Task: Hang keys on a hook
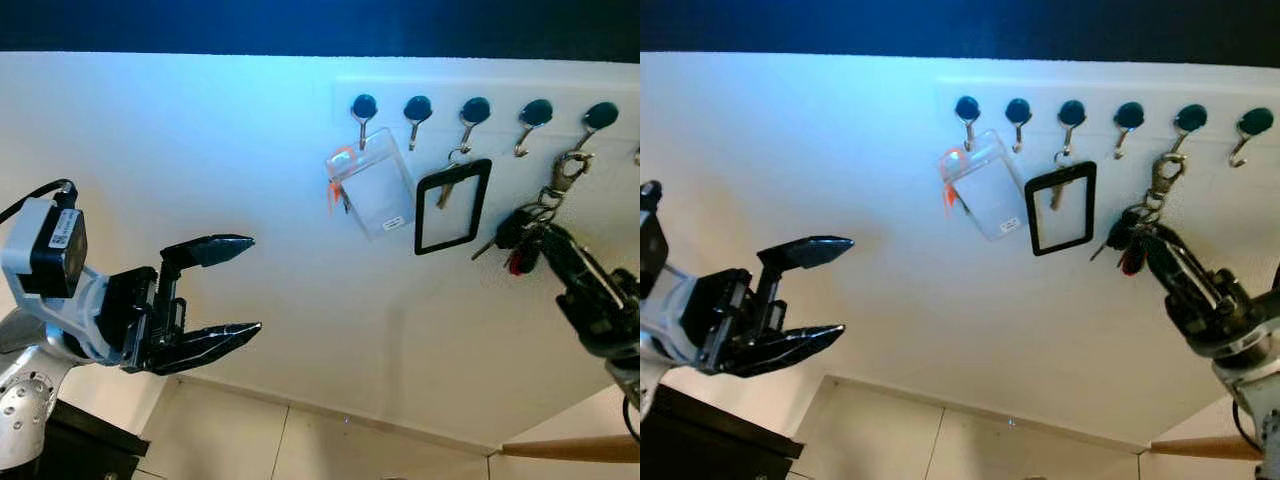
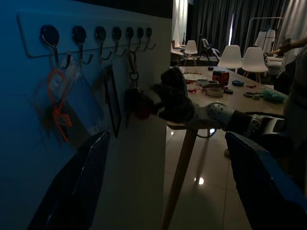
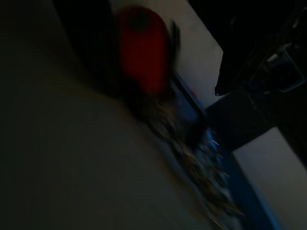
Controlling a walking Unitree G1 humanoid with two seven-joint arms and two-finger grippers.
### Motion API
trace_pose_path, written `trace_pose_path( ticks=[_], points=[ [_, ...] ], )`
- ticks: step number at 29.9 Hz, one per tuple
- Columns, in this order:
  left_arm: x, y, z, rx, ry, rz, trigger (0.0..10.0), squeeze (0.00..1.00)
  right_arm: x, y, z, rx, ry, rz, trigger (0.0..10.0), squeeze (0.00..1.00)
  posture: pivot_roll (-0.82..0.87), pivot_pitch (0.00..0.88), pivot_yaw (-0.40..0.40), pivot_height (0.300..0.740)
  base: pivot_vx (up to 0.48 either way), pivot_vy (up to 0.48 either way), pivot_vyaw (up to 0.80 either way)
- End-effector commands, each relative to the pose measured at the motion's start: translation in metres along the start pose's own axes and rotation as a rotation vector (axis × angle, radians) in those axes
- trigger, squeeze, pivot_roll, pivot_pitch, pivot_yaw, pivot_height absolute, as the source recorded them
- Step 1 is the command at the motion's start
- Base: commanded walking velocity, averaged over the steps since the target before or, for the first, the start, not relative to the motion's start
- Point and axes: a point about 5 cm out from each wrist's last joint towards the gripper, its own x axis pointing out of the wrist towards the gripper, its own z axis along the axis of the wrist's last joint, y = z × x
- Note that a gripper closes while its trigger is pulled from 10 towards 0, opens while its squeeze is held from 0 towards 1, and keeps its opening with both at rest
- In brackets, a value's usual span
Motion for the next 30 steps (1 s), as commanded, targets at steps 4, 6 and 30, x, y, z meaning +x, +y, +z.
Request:
trace_pose_path(
  ticks=[4, 6, 30],
  points=[
    [0.000, -0.003, 0.005, 0.006, 0.027, -0.030, 10.0, 0.00, -0.029, -0.018, -0.053, 0.113, 0.182, -0.166, 10.0, 0.00, -0.19, 0.097, 0.074, 0.740, 0.000, 0.000, 0.00],
    [0.000, -0.004, 0.005, 0.006, 0.028, -0.032, 10.0, 0.00, -0.036, -0.022, -0.063, 0.132, 0.218, -0.205, 10.0, 0.00, -0.19, 0.097, 0.074, 0.740, 0.000, 0.000, 0.00],
    [-0.028, 0.000, -0.050, -0.171, 0.305, 0.126, 10.0, 0.00, -0.179, -0.043, -0.207, 0.269, 0.837, -1.098, 10.0, 0.00, -0.16, 0.097, 0.072, 0.740, 0.000, 0.000, 0.00]
  ],
)
